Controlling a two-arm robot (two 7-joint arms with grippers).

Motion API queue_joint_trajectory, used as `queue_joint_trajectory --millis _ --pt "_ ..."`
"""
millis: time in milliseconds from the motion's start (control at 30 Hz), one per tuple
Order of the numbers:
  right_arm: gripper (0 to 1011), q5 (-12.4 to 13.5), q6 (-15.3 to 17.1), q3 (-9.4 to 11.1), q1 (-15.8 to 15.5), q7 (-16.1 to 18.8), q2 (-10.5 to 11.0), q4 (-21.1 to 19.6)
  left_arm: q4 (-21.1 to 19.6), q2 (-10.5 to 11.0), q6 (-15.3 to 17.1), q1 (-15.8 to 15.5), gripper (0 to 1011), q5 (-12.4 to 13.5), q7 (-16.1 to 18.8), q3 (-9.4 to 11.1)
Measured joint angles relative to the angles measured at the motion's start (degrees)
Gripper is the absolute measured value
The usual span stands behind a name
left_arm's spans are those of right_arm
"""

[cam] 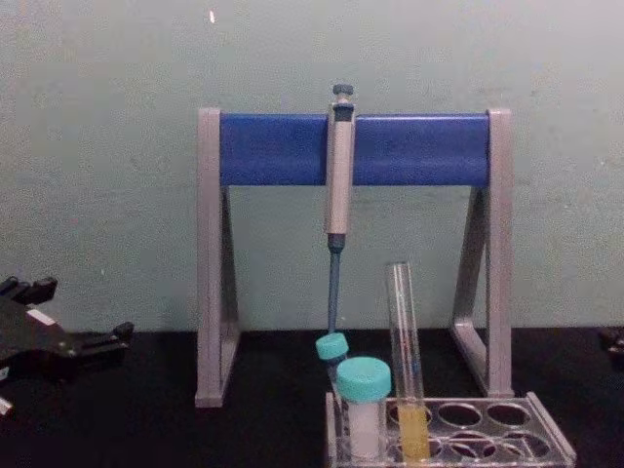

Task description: Pick up the test tube from the test tube rack, shake it, then place it back into the test tube rack.

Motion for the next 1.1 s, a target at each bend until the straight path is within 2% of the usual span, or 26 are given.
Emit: queue_joint_trajectory --millis 1100 --pt "1000 0.0 0.0 0.0 0.0 0.0 0.0 0.0 0.0 0.0 0.0 0.0 1001 0.0 0.0 0.0"
